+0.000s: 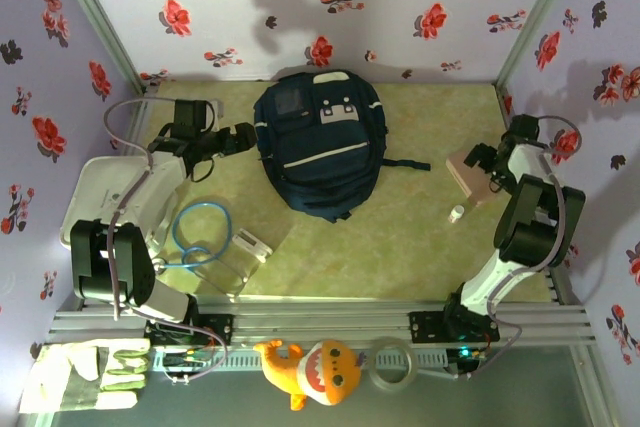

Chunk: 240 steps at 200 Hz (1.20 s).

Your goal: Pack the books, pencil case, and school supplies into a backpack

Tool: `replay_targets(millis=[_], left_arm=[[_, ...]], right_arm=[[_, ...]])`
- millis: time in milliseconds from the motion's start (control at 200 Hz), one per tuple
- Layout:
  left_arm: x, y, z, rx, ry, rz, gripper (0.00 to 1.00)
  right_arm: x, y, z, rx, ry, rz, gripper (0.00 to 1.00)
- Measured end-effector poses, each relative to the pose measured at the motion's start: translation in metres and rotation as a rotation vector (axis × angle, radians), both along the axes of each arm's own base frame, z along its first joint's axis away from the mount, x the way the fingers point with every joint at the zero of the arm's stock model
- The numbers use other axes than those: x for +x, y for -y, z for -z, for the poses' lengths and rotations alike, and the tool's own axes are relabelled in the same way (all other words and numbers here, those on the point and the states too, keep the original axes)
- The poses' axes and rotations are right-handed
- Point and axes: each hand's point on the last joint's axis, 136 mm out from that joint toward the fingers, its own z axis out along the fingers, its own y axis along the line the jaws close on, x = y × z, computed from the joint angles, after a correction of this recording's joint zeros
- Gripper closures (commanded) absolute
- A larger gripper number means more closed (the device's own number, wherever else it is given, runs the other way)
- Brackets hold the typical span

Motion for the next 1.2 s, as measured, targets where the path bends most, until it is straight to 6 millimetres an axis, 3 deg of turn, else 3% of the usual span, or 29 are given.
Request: replay_targets(millis=[120, 370, 665, 915, 1200], left_arm=[[0.0, 0.0, 0.0, 0.0, -0.003, 0.0, 0.03], [-0.002, 0.001, 0.002, -0.003, -0.011, 0.005, 0.02], [-0.002, 0.001, 0.001, -0.003, -0.011, 0.005, 0.02], [-0.002, 0.001, 0.001, -0.003, -0.011, 0.005, 0.02], [-0.003, 0.001, 0.002, 0.0, -0.013, 0.008, 0.02]], right_arm=[[0.003, -0.006, 0.022, 0.044, -0.034, -0.046, 0.01], [0.007, -0.011, 0.027, 0.089, -0.02, -0.072, 0.01], [-0.007, -0.054, 0.032, 0.186, -0.017, -0.156, 0.01], [-0.013, -0.075, 0.039, 0.081, -0.096, -0.252, 0.04], [-0.022, -0.071, 0.049, -0.05, -0.206, -0.341, 0.13]])
